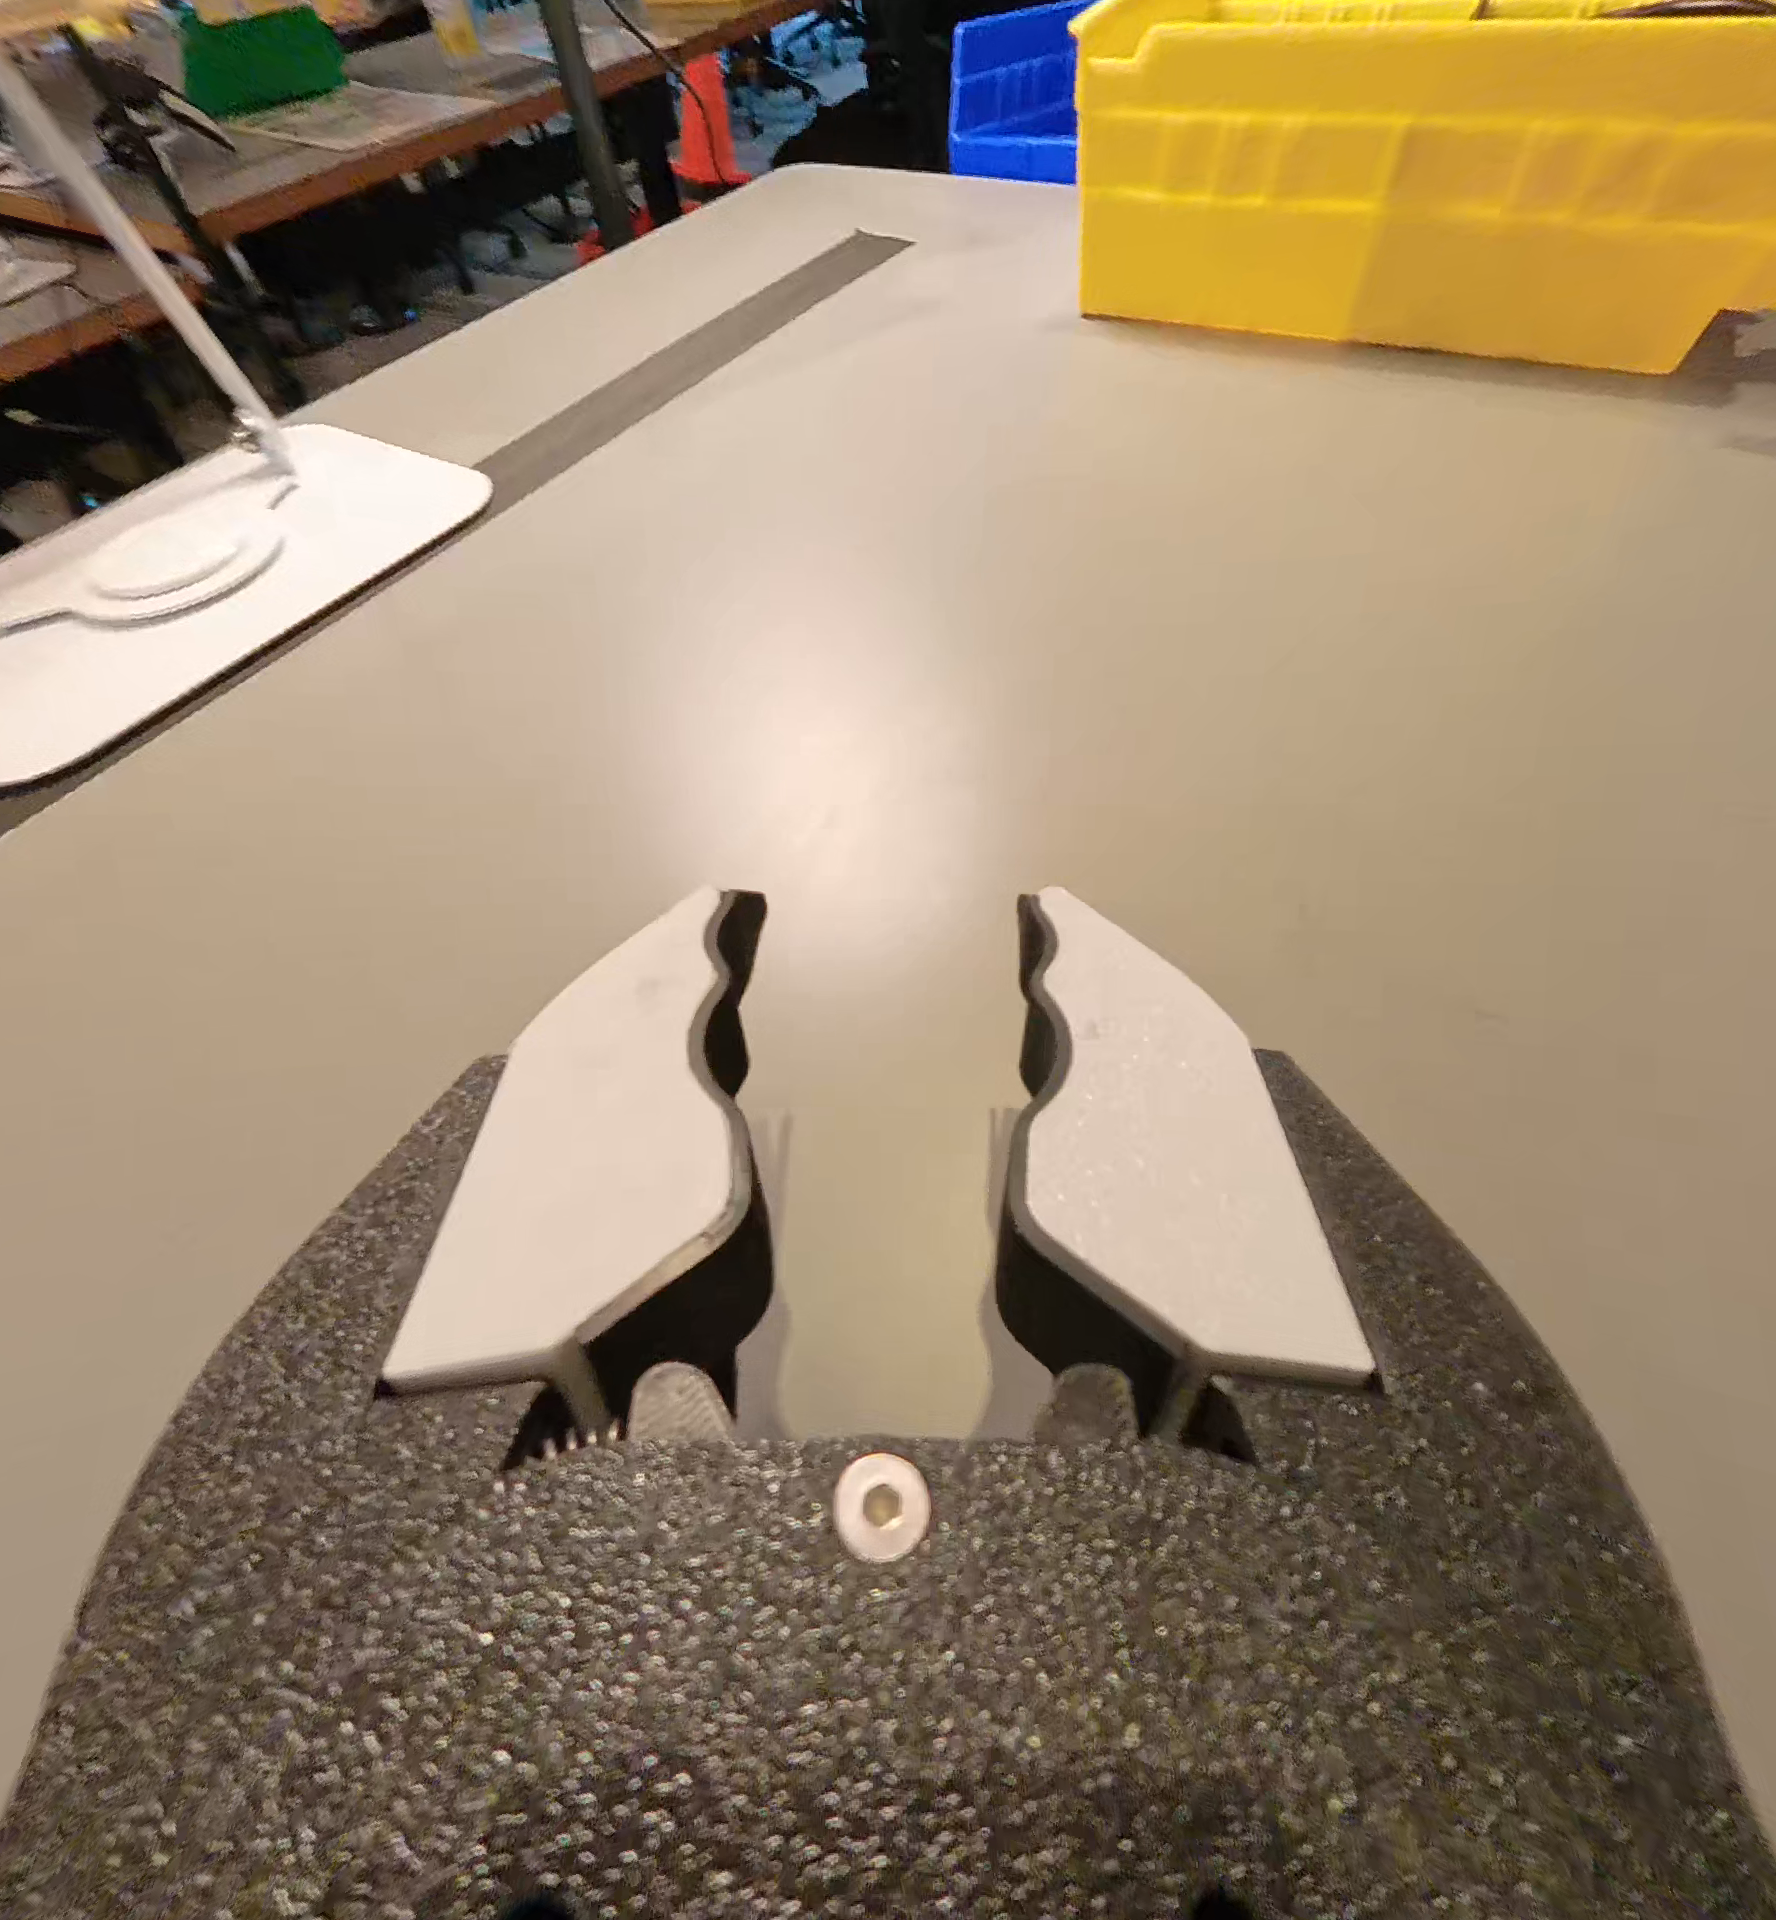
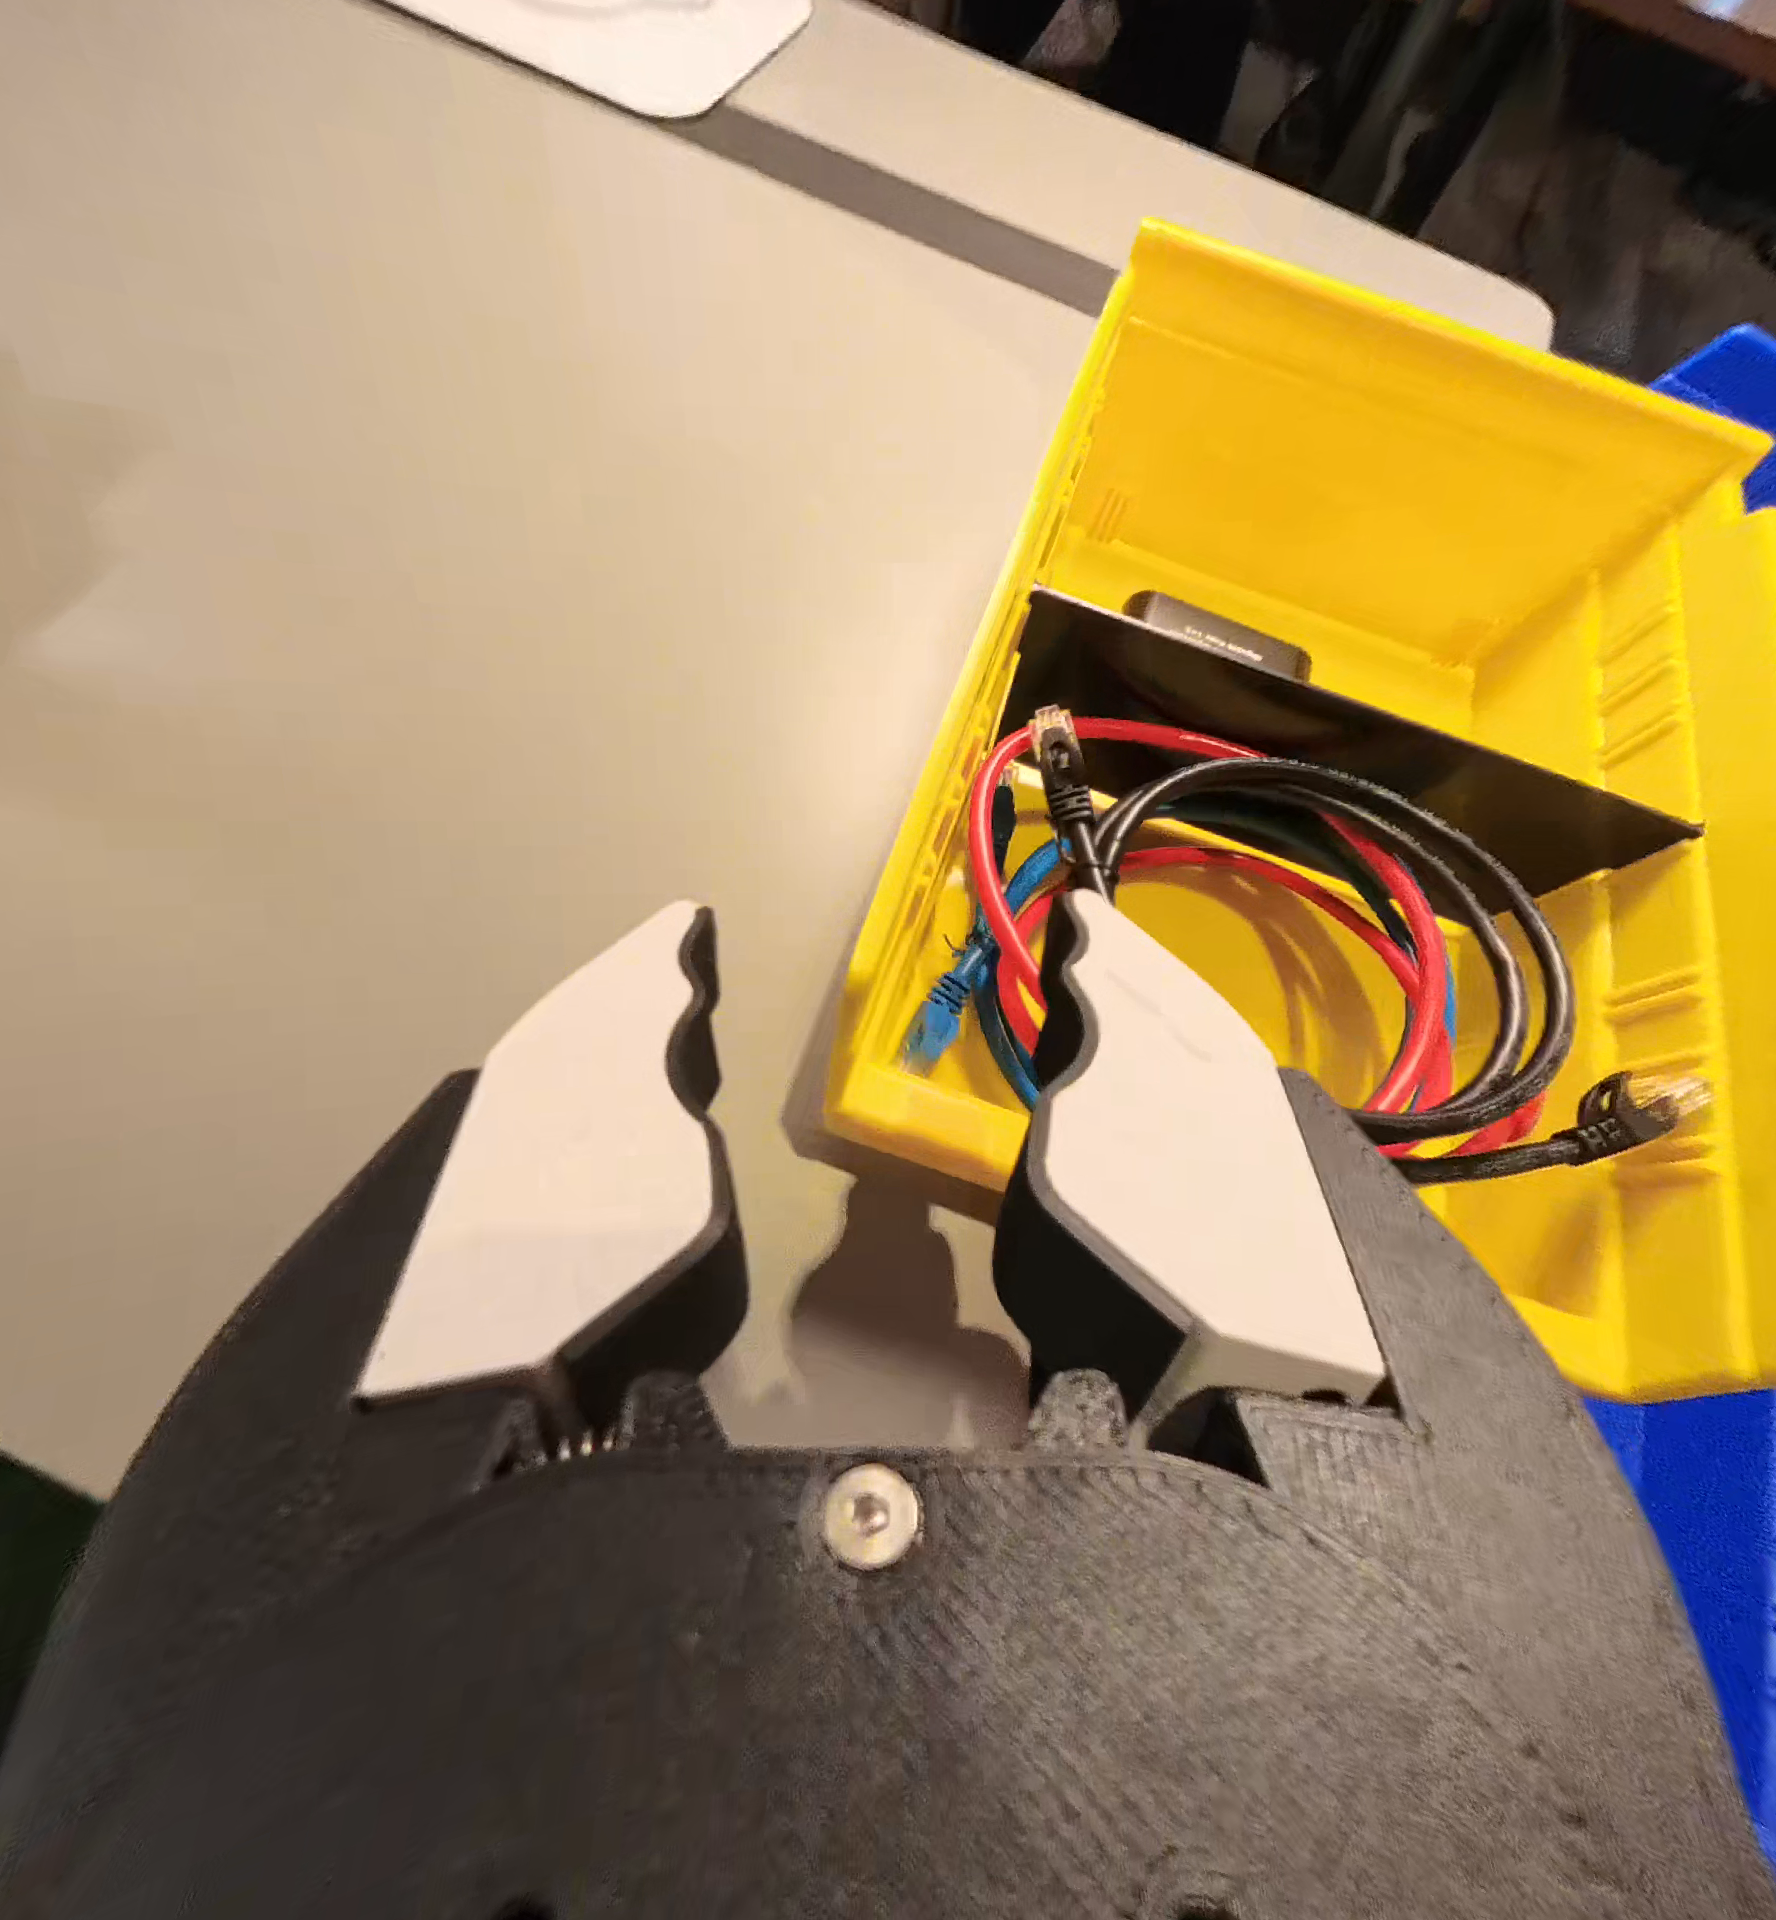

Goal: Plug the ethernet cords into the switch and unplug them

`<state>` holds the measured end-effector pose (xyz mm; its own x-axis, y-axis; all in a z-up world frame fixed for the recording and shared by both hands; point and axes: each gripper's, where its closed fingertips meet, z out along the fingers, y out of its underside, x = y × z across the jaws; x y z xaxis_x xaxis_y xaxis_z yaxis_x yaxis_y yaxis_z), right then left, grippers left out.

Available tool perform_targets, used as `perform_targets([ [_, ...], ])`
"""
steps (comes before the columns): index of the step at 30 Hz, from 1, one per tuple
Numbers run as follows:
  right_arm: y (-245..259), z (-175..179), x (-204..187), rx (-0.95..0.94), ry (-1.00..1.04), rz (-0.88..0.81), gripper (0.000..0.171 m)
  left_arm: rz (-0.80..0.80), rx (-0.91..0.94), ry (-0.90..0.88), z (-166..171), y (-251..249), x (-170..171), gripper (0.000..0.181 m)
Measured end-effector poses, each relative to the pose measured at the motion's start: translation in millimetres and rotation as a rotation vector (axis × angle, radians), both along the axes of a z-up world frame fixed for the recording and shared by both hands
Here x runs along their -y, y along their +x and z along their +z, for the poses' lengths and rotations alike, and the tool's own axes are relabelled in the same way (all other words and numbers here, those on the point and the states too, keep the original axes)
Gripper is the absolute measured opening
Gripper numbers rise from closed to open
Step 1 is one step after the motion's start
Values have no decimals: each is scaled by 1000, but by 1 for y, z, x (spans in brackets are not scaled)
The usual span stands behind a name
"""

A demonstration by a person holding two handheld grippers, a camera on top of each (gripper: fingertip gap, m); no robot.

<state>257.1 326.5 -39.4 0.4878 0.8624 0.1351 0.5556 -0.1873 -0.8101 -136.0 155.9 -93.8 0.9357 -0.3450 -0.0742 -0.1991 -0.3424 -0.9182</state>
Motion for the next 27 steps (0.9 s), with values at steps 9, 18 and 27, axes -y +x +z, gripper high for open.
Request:
perform_targets([
  [9,-12,-23,-14,-25,135,-130,57,389,-27,141,24,-73,109,5],
  [18,-15,-42,-27,19,166,-179,47,1033,-204,91,65,-210,265,49],
  [27,-15,-51,-40,56,202,-244,21,1167,-189,-198,14,-298,283,44],
])
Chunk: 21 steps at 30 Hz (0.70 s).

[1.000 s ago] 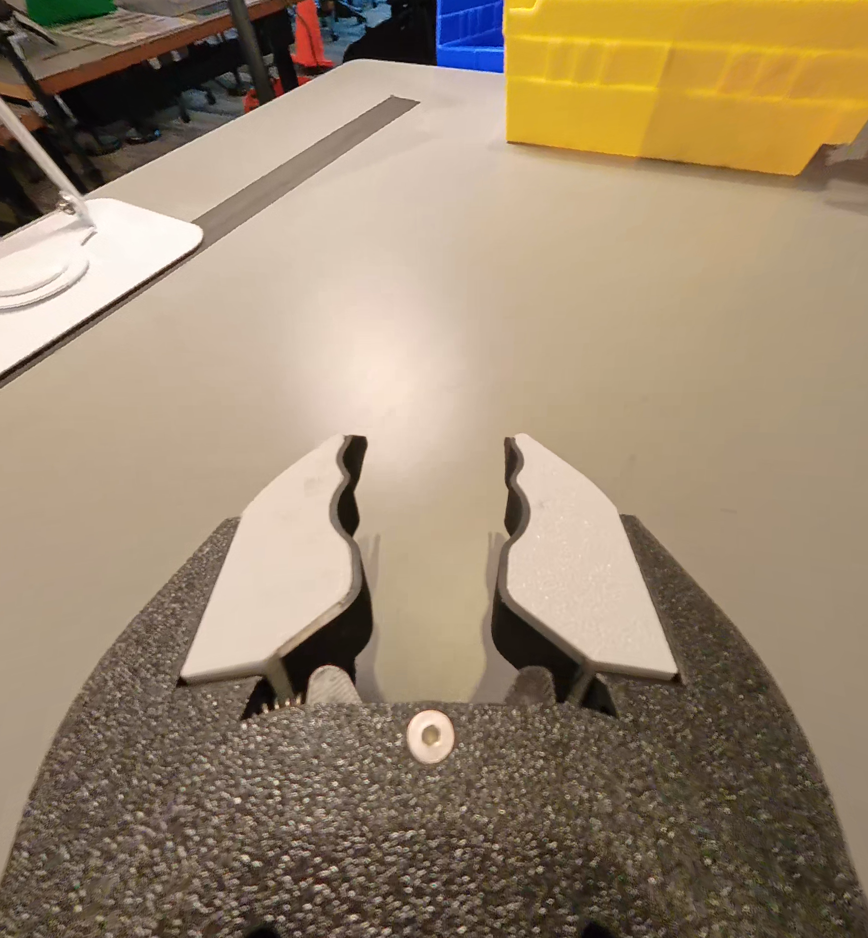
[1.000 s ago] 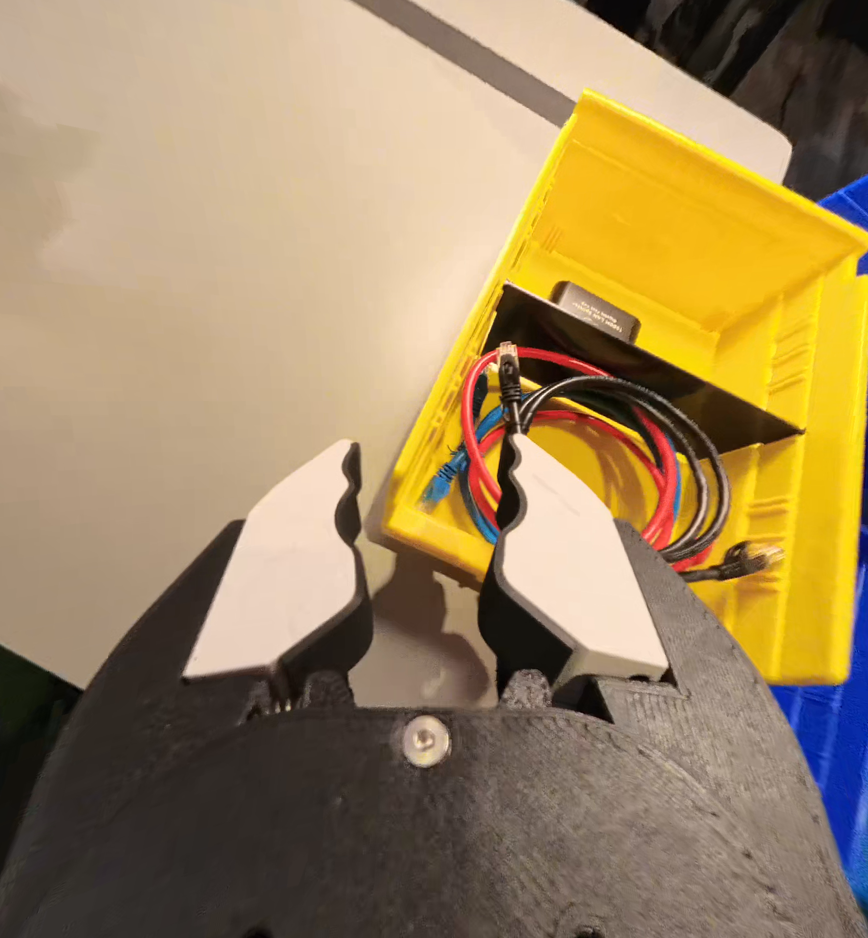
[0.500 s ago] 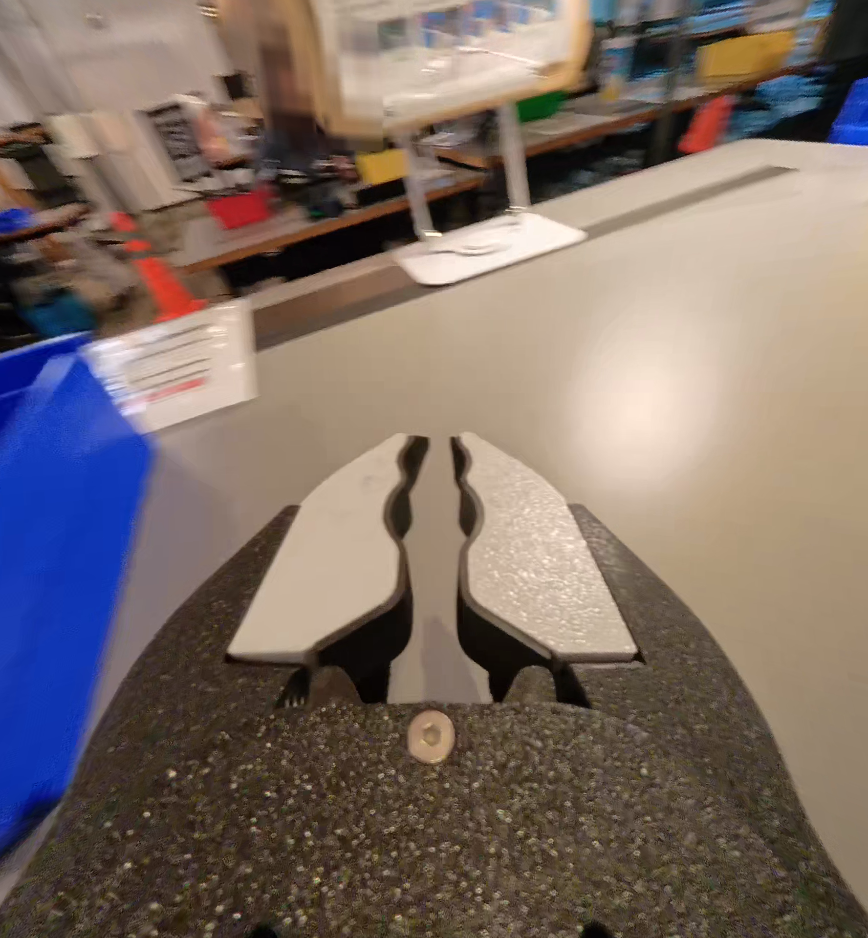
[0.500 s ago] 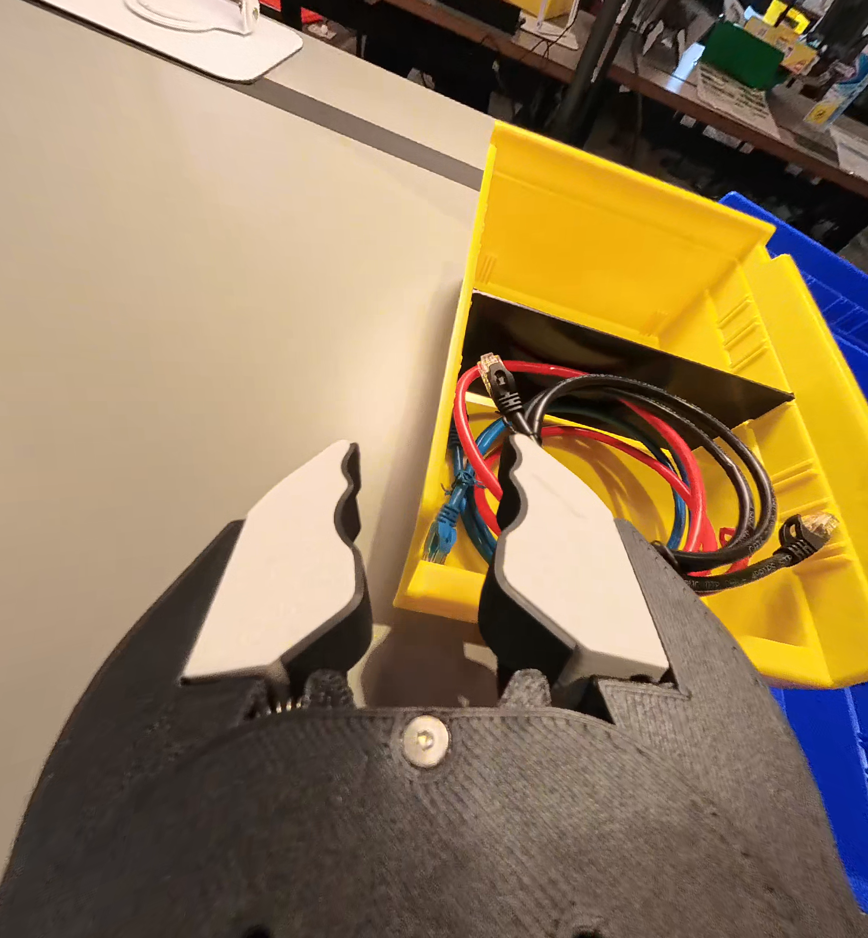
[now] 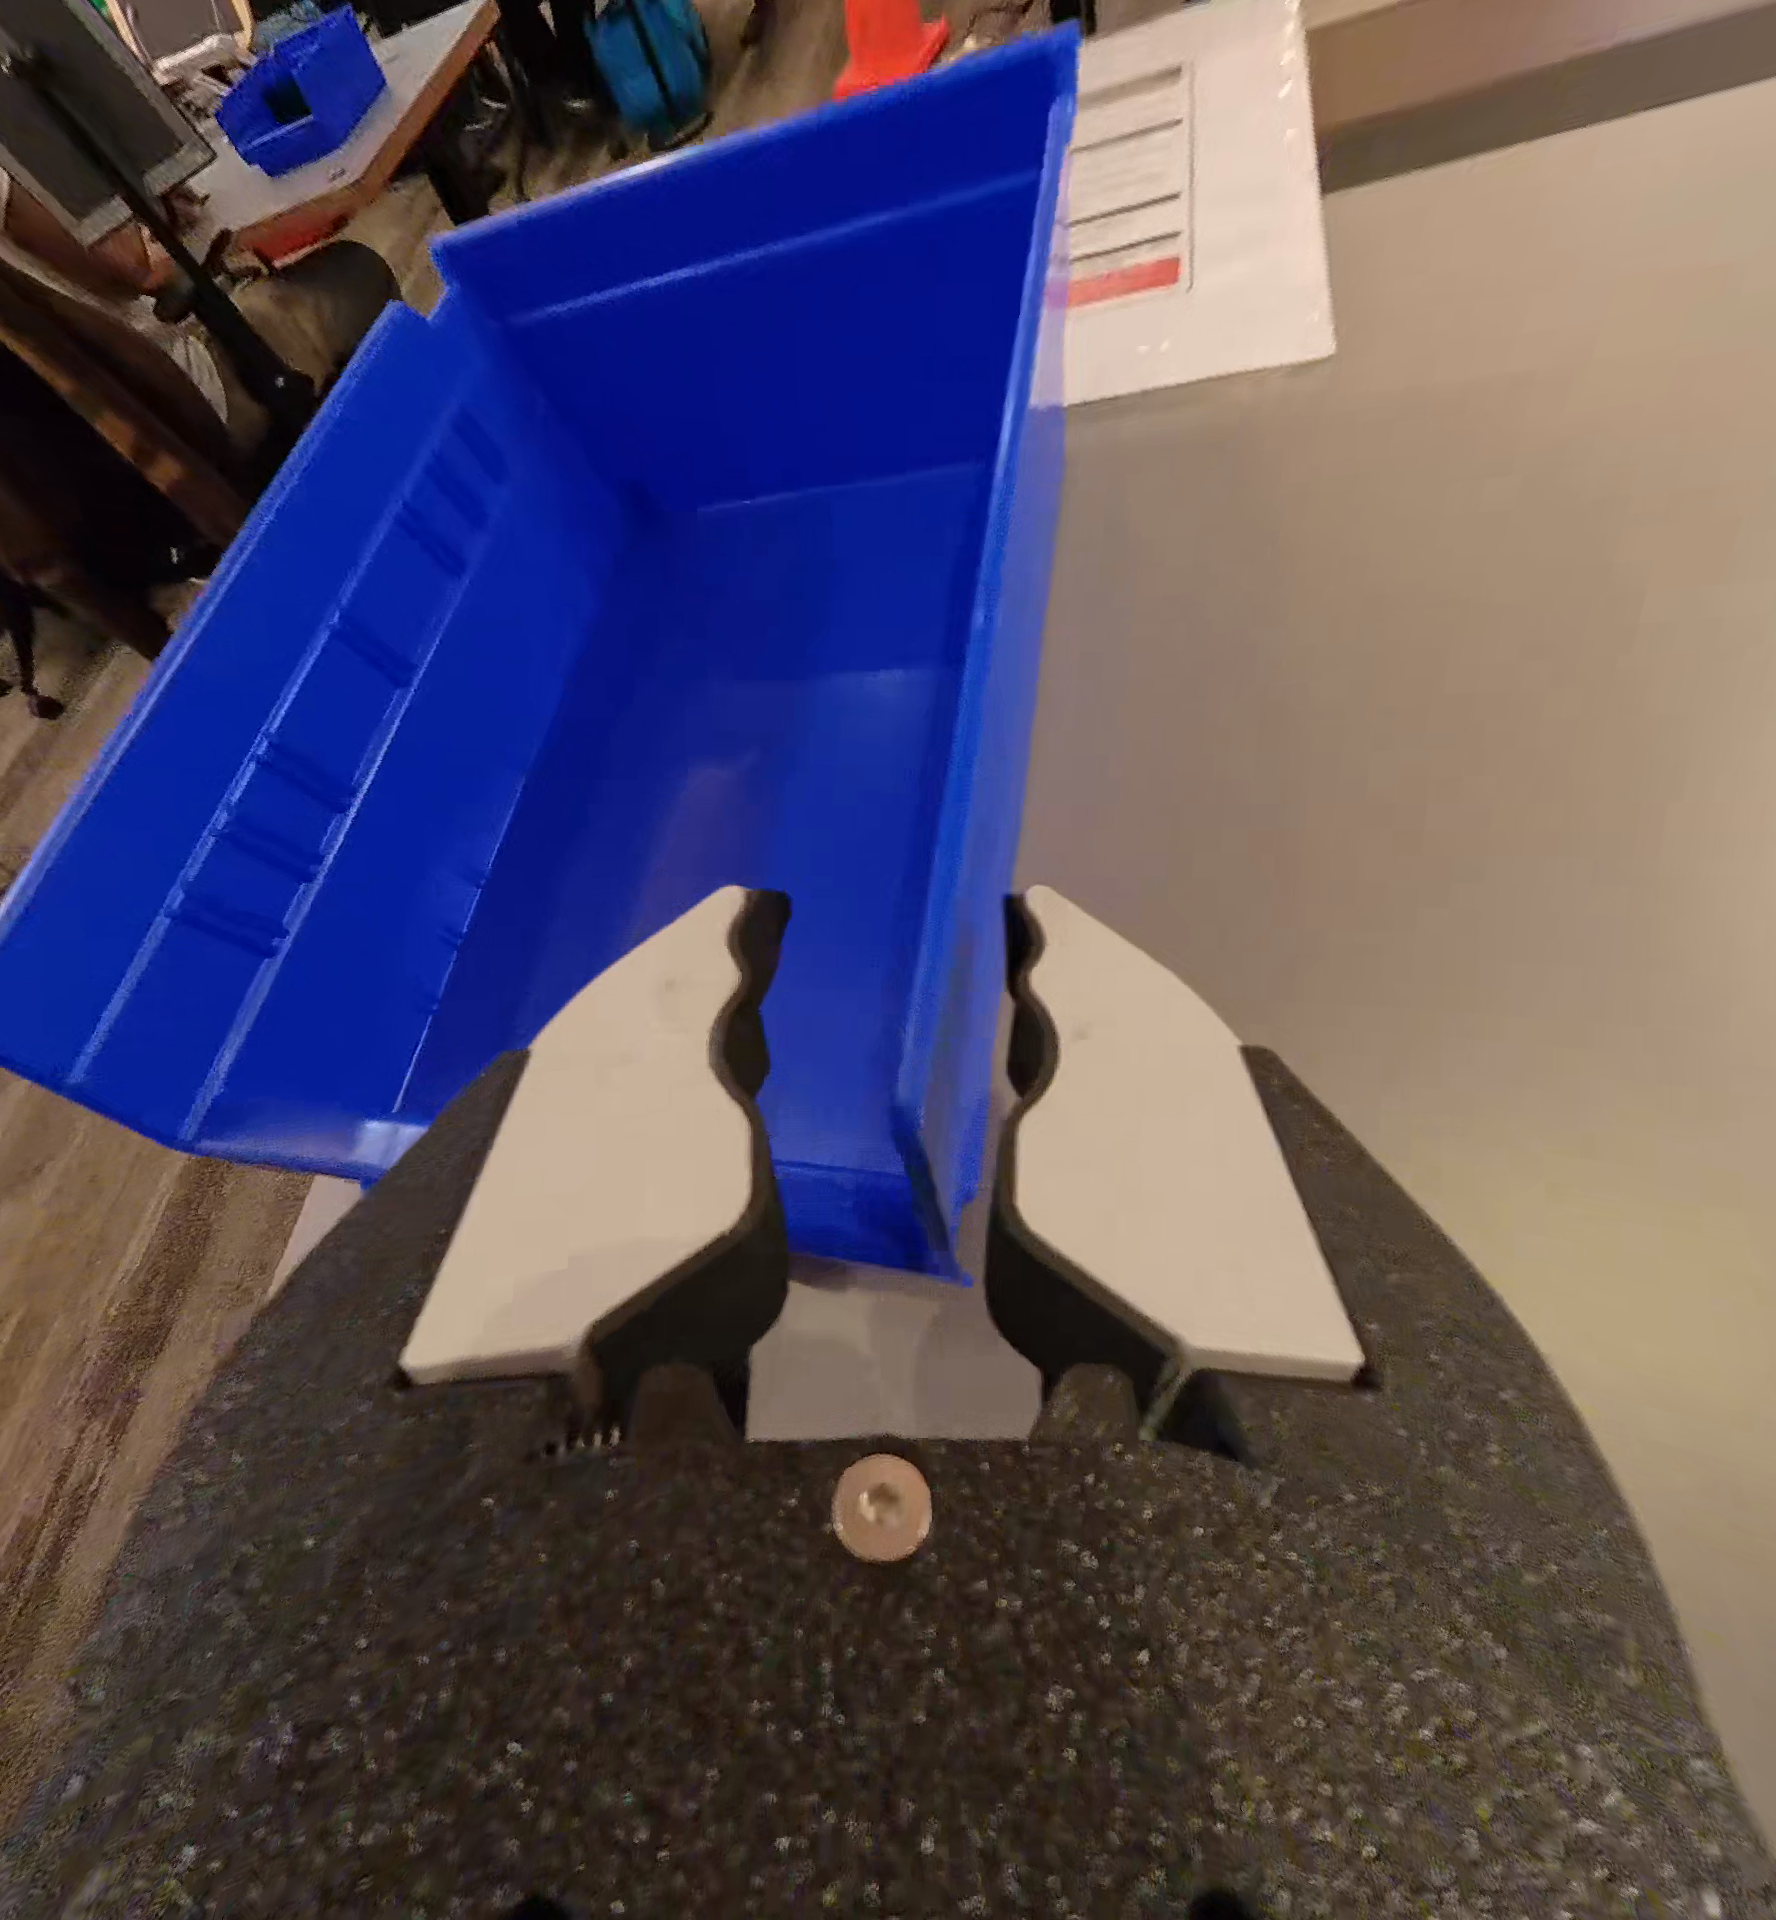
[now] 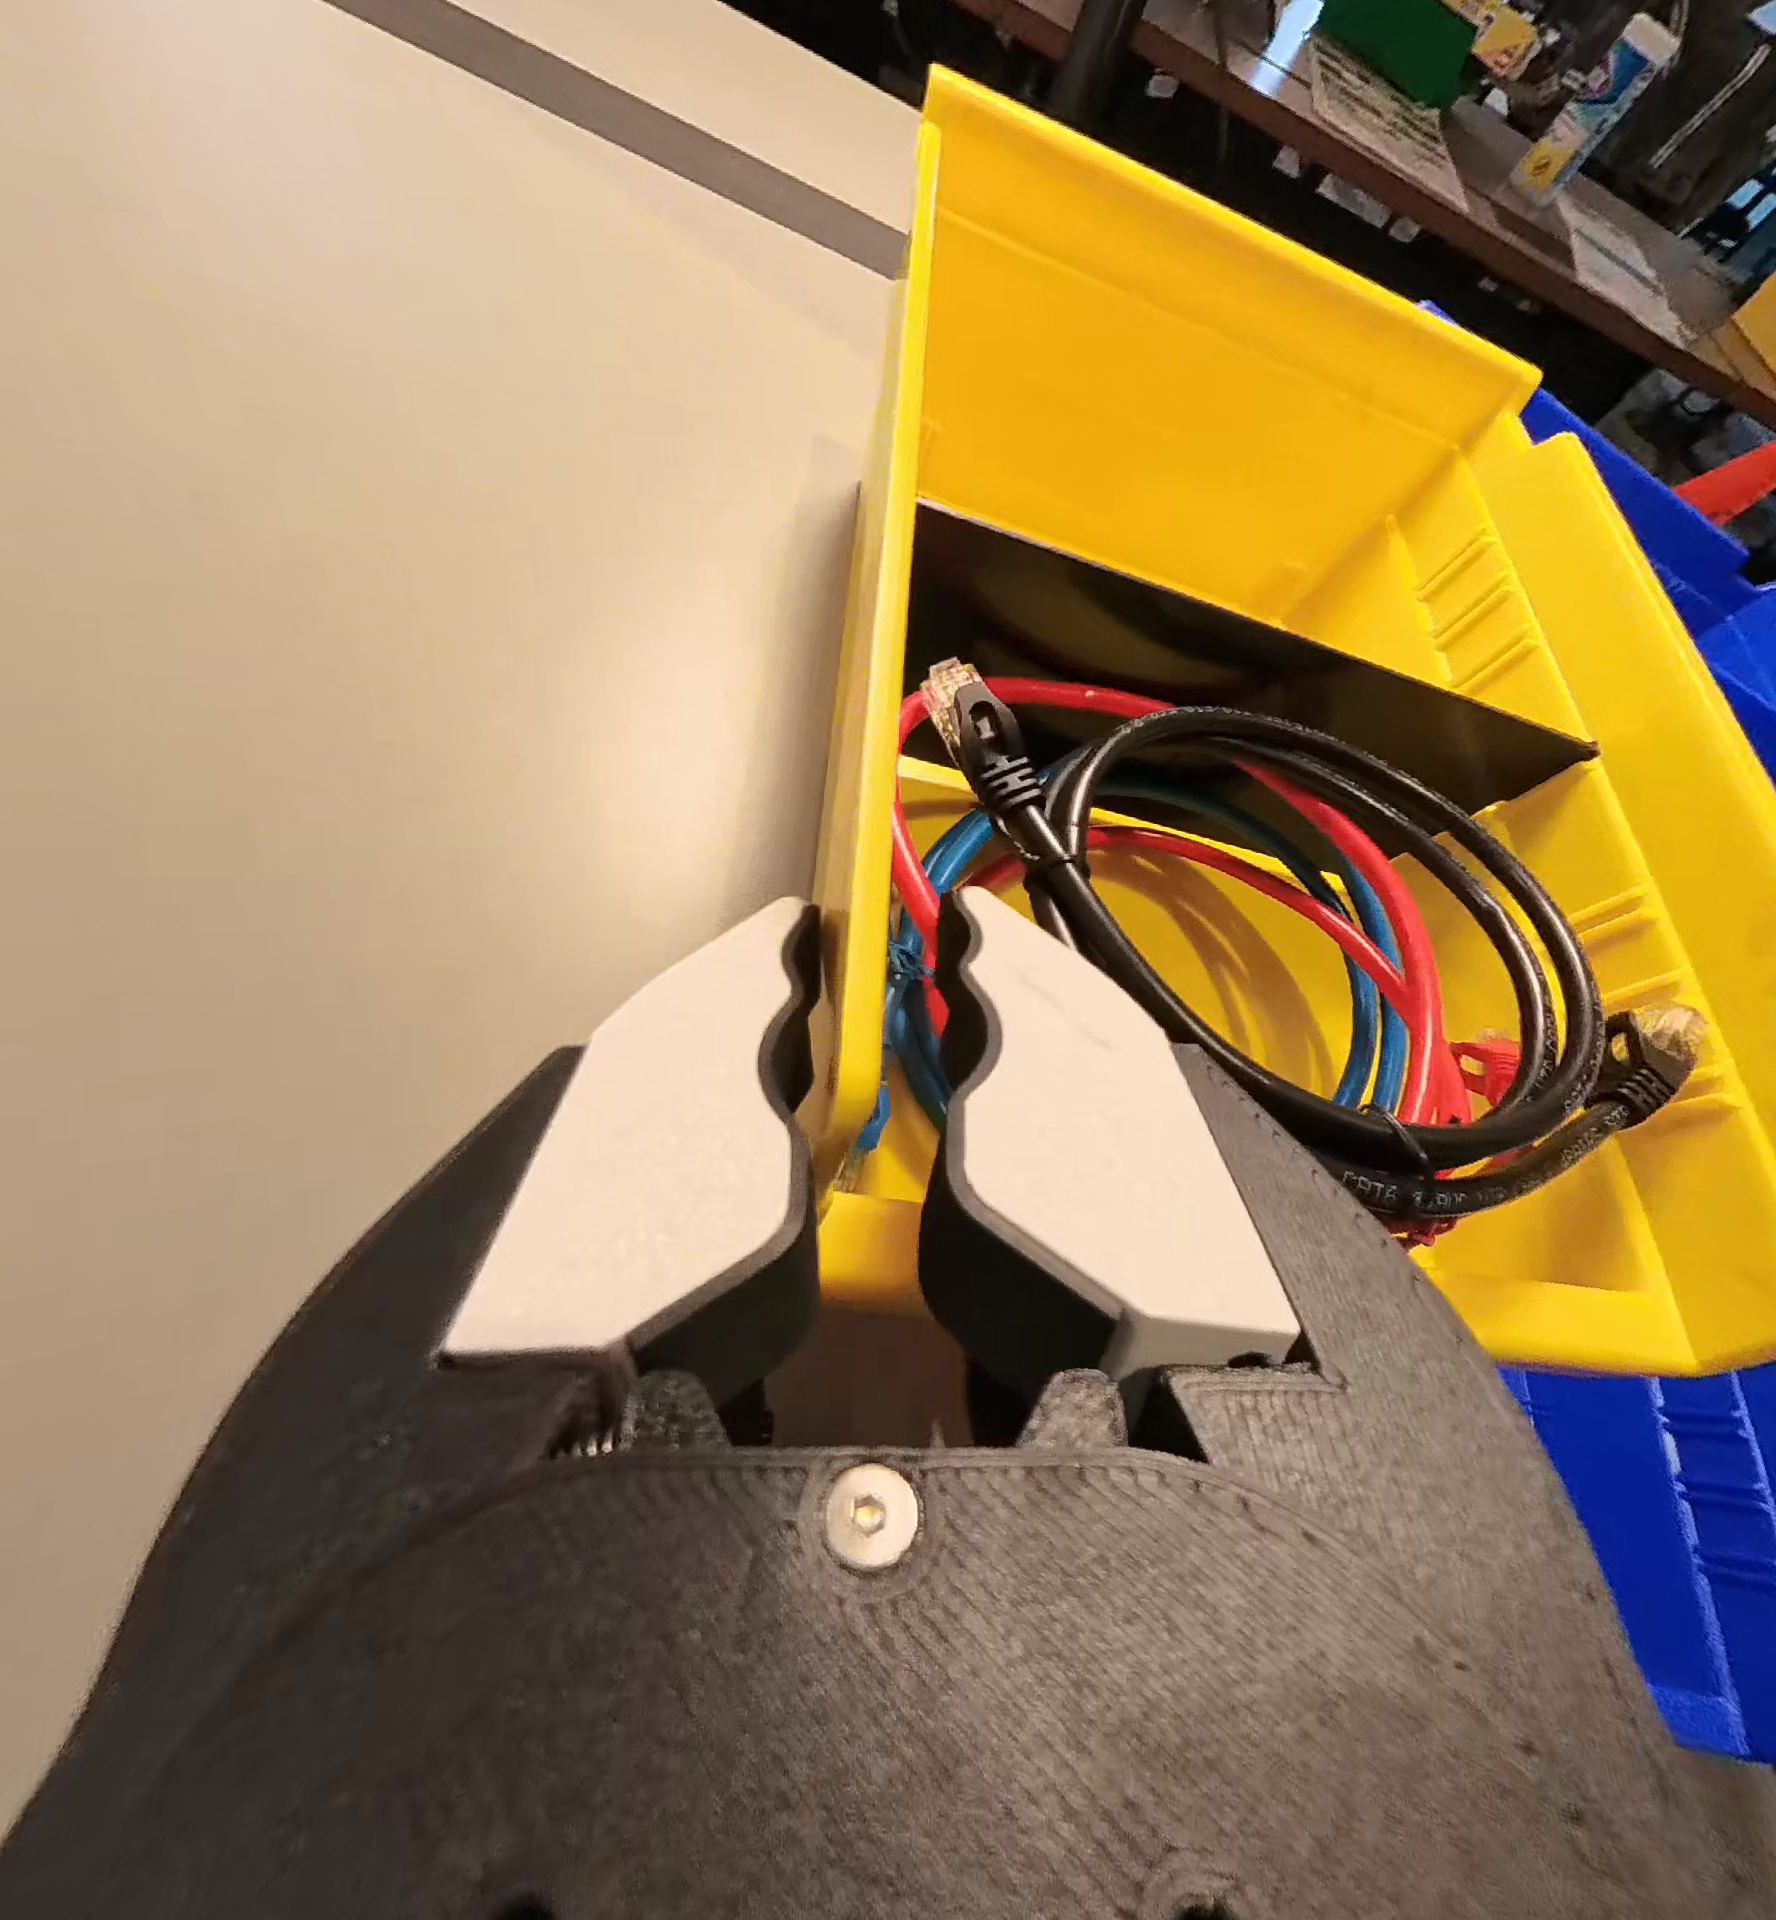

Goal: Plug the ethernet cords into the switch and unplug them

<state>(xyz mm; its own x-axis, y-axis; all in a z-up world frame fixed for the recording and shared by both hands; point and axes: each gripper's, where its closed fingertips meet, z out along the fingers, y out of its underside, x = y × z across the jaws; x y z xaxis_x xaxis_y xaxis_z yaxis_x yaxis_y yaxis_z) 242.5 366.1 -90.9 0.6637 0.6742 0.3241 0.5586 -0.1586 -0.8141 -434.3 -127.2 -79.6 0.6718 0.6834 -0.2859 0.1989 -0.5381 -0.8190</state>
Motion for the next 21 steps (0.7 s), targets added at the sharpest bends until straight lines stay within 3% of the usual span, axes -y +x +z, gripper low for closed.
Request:
perform_targets([
  [4,-4,2,6,5,30,17,8,-78,-46,-12,-4,4,-6,10],
  [12,-7,2,12,7,34,40,7,-279,-83,4,-3,63,-7,7],
  [21,-38,2,27,-6,4,181,7,-740,-11,28,-5,150,-38,7],
])
